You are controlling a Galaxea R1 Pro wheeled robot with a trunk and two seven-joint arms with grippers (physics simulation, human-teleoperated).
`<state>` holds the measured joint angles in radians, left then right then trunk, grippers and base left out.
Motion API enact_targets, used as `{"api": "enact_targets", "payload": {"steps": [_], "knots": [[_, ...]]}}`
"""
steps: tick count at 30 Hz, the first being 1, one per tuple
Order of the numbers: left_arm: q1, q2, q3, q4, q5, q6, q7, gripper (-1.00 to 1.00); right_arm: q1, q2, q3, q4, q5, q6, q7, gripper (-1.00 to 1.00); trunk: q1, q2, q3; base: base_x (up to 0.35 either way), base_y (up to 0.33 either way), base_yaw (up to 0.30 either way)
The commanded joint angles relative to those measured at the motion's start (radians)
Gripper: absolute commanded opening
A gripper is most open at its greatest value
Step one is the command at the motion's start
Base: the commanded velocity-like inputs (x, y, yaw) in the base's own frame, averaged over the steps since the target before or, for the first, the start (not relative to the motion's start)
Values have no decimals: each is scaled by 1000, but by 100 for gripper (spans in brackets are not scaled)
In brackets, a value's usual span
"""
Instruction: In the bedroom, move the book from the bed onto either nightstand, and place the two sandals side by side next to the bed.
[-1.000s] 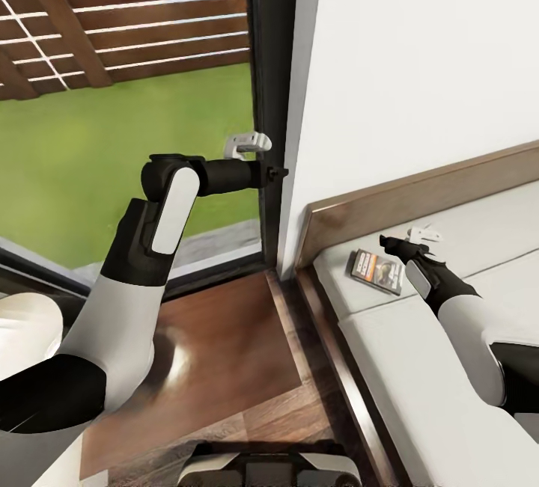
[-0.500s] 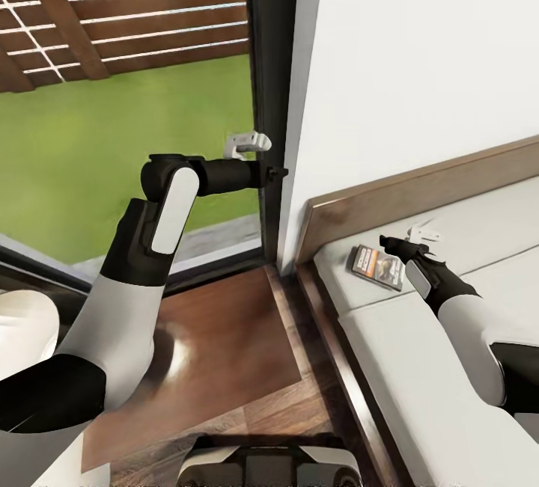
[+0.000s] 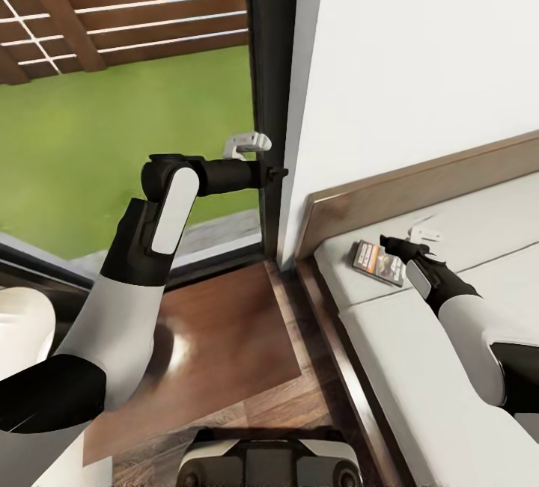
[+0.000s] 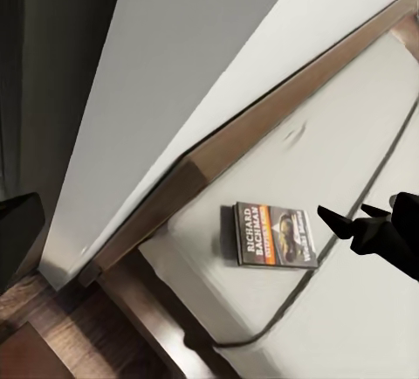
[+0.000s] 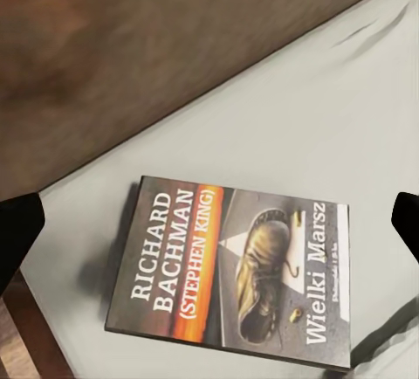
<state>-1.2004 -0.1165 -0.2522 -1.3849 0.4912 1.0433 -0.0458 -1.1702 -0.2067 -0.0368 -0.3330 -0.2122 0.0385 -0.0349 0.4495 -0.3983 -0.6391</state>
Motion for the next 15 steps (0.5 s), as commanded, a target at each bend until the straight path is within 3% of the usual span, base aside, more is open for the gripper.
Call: {"api": "enact_targets", "payload": {"steps": [1,15], "knots": [[-1,0,1,0,-5,4,-5,100,0,0,-1,-2,-5,4,-2,100,0,-2,-3,0,0,0],[-1,0,1,0,-5,4,-5,100,0,0,-2,-3,-5,1,-2,100,0,-2,-25,0,0,0]]}}
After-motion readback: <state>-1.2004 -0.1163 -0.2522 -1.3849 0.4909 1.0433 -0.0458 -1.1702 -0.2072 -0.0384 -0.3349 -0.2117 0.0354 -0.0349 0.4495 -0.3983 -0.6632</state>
